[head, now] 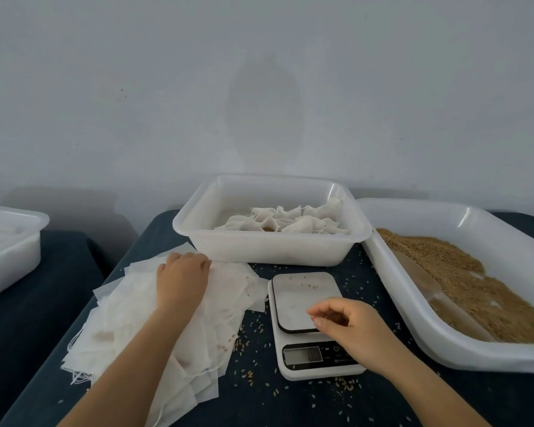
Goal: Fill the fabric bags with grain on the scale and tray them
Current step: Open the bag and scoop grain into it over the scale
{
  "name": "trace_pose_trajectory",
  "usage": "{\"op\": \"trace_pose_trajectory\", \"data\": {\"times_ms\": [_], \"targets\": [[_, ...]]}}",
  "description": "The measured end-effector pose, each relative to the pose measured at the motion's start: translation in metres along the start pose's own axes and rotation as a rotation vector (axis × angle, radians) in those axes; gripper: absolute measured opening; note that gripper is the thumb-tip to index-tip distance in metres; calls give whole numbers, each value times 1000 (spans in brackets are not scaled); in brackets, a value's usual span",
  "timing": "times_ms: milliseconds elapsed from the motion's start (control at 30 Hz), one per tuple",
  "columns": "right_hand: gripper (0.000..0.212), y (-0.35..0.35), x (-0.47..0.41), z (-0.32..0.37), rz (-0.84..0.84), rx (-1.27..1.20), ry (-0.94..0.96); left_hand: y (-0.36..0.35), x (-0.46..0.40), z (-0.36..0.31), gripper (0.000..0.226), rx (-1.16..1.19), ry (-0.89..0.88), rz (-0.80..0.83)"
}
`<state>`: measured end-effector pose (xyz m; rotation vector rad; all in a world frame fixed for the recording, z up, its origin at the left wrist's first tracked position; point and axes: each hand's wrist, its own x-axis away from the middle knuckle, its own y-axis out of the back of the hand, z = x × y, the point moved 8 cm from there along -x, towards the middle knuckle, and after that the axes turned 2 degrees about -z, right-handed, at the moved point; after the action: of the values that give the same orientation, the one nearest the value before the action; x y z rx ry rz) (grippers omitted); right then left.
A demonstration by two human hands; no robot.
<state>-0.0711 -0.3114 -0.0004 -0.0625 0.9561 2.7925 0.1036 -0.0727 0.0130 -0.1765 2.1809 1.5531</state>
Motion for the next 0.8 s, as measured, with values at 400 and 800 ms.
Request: {"op": "trace_pose_trajectory", "data": {"times_ms": [400, 800], "targets": [[33, -36, -29, 27, 108, -245, -104, 18, 30, -32, 20, 1254, 441, 237], [13, -18, -55, 61, 180, -14, 19, 7, 74, -69, 33, 1033, 69, 491]]}}
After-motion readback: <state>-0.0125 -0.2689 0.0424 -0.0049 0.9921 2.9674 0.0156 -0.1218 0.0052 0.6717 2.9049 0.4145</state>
